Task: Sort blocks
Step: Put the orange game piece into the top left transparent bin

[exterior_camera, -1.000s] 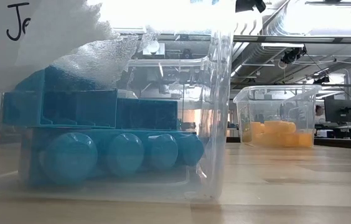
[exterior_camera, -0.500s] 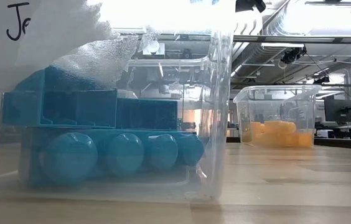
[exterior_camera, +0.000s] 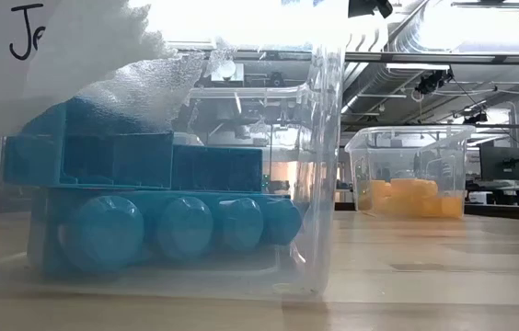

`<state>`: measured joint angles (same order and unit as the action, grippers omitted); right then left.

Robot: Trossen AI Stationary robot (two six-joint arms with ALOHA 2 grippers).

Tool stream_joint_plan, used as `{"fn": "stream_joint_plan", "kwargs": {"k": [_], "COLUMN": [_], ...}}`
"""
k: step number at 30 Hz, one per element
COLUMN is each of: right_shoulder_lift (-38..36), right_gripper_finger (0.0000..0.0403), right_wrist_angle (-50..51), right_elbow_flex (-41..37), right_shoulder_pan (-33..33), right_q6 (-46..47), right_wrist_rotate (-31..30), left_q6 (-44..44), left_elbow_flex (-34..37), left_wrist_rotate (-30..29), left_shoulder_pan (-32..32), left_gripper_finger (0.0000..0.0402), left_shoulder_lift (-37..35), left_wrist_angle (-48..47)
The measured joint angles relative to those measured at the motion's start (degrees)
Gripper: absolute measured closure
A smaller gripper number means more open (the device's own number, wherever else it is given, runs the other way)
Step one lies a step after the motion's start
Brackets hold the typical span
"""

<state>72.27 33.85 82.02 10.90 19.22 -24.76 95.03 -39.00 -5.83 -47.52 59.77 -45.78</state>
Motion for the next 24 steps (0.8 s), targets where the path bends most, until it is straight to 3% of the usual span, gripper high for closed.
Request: {"fn": "stream_joint_plan", "kwargs": {"k": [8,14,19,24], "right_shoulder_lift": [0.00,0.00,0.00,0.00], "right_gripper_finger": [0.0133,0.0133,0.0133,0.0133], "right_wrist_angle": [0.26,0.99,1.85,2.82], "right_elbow_flex": [0.00,0.00,-0.01,0.00], "right_shoulder_pan": [0.00,-0.04,-0.04,-0.04], "right_q6": [0.42,1.68,1.43,1.31], "right_wrist_rotate": [1.32,1.37,1.39,1.39], "left_q6": [-17.75,-23.39,-23.92,-24.01], "left_elbow_flex": [0.00,0.00,0.00,0.02], "left_wrist_rotate": [10.91,16.77,17.34,13.49], "left_shoulder_pan": [6.13,10.51,11.29,9.30], "left_gripper_finger": [0.0236,0.0139,0.0096,0.0089], "left_shoulder_lift": [0.01,0.60,2.26,6.49], "left_wrist_angle": [5.84,3.82,4.25,8.61]}}
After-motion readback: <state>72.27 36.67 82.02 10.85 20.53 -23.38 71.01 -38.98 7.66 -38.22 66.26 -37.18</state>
